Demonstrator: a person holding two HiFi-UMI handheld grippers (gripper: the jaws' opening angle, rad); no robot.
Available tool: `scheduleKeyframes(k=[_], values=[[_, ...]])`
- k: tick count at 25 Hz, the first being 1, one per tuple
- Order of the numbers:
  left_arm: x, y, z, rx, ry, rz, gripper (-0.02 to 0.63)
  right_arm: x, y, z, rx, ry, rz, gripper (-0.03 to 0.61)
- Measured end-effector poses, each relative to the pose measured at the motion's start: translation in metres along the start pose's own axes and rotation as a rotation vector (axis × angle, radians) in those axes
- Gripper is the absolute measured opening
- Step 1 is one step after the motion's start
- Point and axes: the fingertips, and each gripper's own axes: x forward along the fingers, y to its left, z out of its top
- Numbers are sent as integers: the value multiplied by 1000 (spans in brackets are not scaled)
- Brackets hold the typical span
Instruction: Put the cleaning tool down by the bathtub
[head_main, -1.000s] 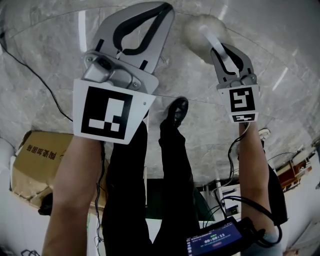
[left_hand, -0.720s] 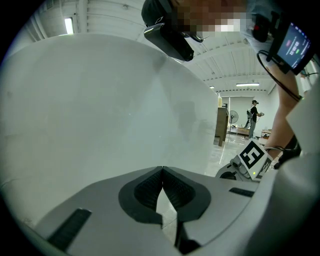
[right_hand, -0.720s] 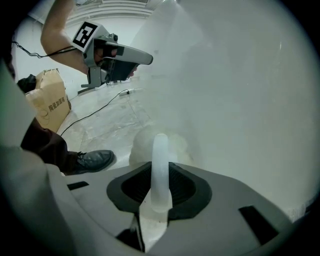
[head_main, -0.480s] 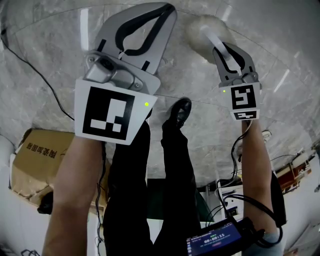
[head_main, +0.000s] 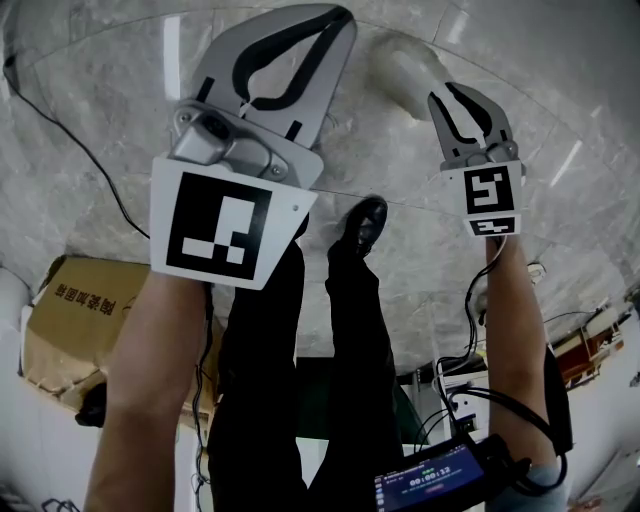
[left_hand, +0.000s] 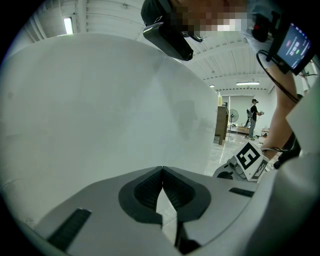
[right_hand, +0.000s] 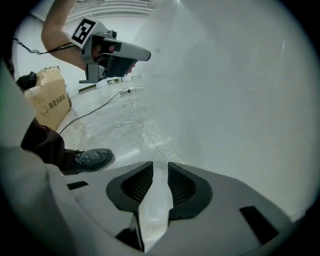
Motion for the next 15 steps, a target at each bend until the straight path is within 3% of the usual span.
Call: scheduleKeyframes(k=[15], values=[[-12,-1,31,21,-31,7,15,-22,3,34,37,-53,-27,106]])
